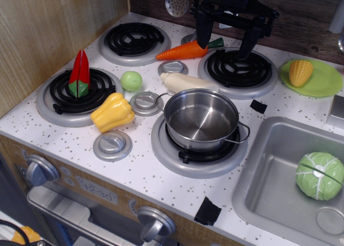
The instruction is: Put pepper in pan
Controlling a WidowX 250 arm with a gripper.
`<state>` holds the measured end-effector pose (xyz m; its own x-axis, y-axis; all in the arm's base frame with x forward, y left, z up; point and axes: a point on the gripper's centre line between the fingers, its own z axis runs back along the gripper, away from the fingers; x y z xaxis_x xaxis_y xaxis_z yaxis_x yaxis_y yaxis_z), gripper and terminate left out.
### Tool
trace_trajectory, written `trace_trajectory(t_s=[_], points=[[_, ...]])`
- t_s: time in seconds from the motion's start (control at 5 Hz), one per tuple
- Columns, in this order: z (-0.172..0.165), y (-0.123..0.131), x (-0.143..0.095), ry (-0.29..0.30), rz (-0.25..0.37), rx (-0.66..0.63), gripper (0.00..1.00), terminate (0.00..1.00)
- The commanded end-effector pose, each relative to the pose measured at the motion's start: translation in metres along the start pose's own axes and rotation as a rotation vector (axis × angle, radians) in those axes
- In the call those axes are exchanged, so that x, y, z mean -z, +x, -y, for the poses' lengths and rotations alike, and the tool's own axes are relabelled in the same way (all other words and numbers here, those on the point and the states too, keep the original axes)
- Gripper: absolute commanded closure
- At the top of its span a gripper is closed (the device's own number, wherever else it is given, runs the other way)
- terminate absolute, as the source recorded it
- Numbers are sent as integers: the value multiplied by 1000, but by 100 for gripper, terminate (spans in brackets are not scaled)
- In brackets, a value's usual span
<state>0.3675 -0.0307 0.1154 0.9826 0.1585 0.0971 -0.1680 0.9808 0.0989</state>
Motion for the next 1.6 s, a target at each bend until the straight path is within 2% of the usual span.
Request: trace_trajectory(t_s=[0.0,0.2,0.4,0.6,0.8,1.2,1.4], points=[[0,0,0,0,0,0,0,0],[-38,0,-10,97,22,-69,0,0],[-78,-5,-10,200,40,-77,0,0],[-114,-13,-10,243,64,-111,0,0],[-150,-23,1,298,125,-91,0,0],[-187,-45,37,306,217,-76,0,0],[-208,-48,64,279,287,-57,0,0]])
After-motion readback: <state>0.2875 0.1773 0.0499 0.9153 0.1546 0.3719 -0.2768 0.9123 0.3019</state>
